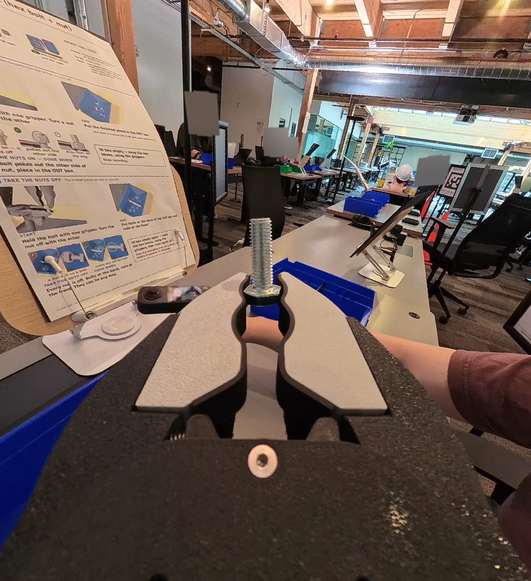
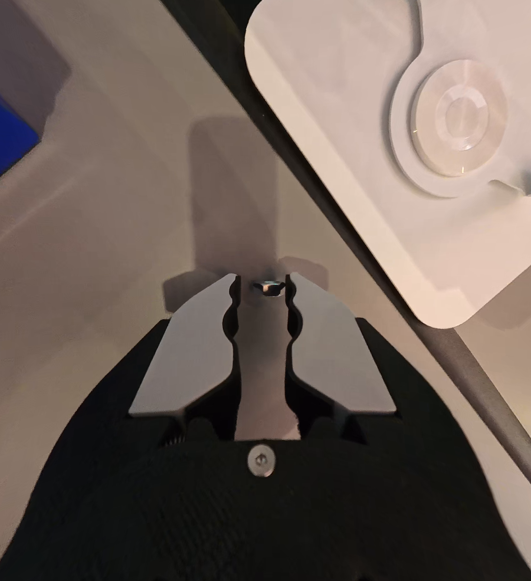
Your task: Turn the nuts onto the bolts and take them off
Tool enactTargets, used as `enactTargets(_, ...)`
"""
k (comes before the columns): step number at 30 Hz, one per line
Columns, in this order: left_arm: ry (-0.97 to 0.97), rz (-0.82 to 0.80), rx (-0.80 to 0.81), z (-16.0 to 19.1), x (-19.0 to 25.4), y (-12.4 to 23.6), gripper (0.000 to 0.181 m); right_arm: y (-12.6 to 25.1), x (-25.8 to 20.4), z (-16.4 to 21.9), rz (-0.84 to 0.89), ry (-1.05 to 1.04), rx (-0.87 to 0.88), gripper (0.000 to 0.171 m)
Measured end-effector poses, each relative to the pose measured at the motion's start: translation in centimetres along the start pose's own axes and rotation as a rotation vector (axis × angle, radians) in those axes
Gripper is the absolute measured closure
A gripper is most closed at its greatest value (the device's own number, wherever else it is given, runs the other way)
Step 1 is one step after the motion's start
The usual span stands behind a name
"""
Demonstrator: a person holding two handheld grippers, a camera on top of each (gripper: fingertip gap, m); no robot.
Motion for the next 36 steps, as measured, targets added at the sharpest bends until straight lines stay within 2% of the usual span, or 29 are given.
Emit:
enactTargets(1, 0.0, -0.001, -0.001, 0.0, 0.0, 0.0, 0.167, 0.0, 0.0, 0.0, -0.007, -0.006, -0.005, 0.144)
enactTargets(6, -0.004, 0.0, 0.0, 0.0, 0.1, 0.0, 0.167, 0.0, -0.3, 0.0, -0.05, -0.03, -0.02, 0.151)
enactTargets(13, -0.018, -0.004, 0.012, -0.3, 0.3, 0.2, 0.167, 0.1, -0.2, 0.2, -0.043, -0.03, -0.029, 0.151)
enactTargets(16, -0.014, -0.001, 0.008, -0.2, 0.3, 0.1, 0.167, 1.2, 0.0, 0.0, -0.002, 0.023, 0.04, 0.151)
enactTargets(19, -0.019, -0.003, 0.008, -0.2, 0.3, 0.1, 0.167, 5.3, -1.0, -1.4, -0.02, 0.117, 0.263, 0.151)
enactTargets(22, -0.014, 0.0, 0.008, -0.2, 0.3, 0.0, 0.167, 12.4, -3.9, -2.1, -0.136, 0.254, 0.588, 0.151)
enactTargets(24, -0.015, -0.001, 0.002, -0.1, 0.3, -0.2, 0.167, 17.4, -5.1, -1.3, -0.177, 0.292, 0.736, 0.151)
enactTargets(27, -0.02, 0.009, -0.012, 0.1, 0.6, -0.7, 0.166, 23.6, -5.6, 2.1, -0.204, 0.333, 0.807, 0.151)
enactTargets(30, -0.027, 0.021, -0.032, 0.3, 1.1, -1.3, 0.167, 27.7, -2.9, 7.9, -0.142, 0.333, 0.715, 0.151)
enactTargets(33, -0.042, 0.028, -0.055, 0.6, 1.6, -1.8, 0.167, 28.4, 3.2, 16.5, -0.037, 0.197, 0.441, 0.151)
enactTargets(36, -0.062, 0.047, -0.068, 0.6, 2.4, -2.6, 0.167, 26.2, 7.2, 25.8, -0.033, 0.025, 0.147, 0.151)
Point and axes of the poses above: each gripper's, where its closed fingertips meet, y back along the fingers, z out of its underside, x = y × z across the jaws, the point moved 2 cm from there along y, back along the fingers, and after that the axes turned 9 degrees about z, right-handed, at the moved point
